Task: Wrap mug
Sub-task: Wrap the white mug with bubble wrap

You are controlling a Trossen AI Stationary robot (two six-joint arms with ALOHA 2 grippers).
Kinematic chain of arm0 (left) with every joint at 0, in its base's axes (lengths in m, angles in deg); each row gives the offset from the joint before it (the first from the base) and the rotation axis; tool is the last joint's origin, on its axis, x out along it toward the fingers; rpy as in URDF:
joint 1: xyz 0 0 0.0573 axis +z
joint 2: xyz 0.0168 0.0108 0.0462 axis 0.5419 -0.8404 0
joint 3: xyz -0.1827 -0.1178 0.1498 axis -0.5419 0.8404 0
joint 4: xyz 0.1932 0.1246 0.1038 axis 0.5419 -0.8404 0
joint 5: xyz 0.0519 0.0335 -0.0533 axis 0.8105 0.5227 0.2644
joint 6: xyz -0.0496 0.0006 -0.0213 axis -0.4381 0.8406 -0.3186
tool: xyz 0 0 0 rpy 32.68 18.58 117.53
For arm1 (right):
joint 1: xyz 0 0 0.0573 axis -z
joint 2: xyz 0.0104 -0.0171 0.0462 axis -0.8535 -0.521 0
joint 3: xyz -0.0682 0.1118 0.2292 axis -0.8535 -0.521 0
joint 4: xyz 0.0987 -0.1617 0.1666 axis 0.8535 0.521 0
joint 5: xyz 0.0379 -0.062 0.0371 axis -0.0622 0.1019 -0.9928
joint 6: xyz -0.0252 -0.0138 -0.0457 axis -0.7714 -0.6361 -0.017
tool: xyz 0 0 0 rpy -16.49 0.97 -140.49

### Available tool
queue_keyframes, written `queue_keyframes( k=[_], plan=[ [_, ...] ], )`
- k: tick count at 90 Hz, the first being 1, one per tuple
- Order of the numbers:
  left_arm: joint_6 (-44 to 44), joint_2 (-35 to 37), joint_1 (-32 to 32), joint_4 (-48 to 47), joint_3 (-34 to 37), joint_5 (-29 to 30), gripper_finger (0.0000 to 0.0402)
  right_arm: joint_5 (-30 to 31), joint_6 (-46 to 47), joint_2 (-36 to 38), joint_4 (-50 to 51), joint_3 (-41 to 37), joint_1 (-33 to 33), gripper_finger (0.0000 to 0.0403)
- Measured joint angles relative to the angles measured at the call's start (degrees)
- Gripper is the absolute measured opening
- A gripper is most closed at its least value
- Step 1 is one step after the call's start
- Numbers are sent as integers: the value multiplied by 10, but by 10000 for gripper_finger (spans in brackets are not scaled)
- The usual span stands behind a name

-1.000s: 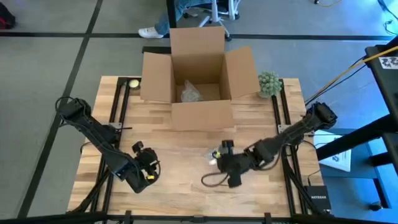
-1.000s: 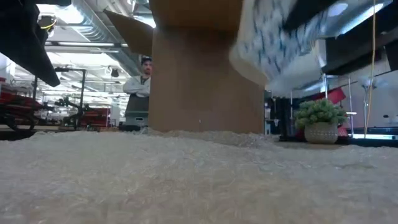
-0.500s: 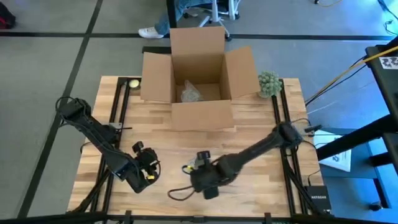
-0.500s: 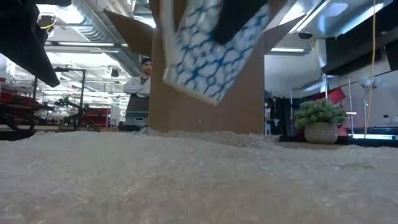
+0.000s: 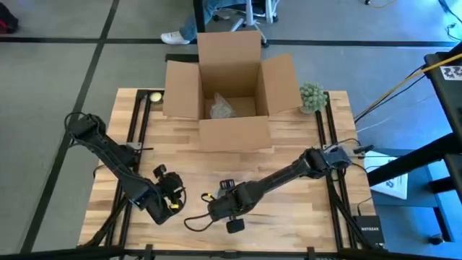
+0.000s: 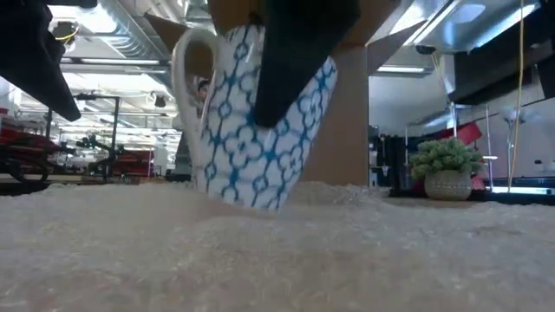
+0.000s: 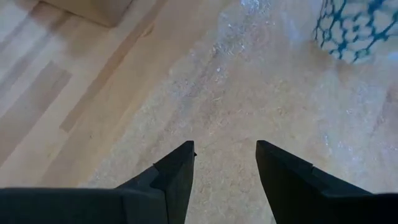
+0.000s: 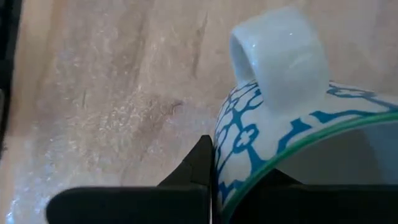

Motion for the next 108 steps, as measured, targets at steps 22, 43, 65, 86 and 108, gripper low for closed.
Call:
queue_keyframes(
  k=[22,43,65,86,108],
  plan=[
    [0,0,0,0,0,0,156,0,-3,-5,-10,0,0,34],
    [0,0,0,0,0,-1,156,0,3,-5,-34,0,1,104],
    [0,0,0,0,0,-2,156,-5,8,3,-3,16,5,191],
    [0,0,0,1,0,-2,156,-15,18,8,101,115,6,225],
    [0,0,0,0,0,-16,156,-12,56,38,210,129,-13,227]
  ],
)
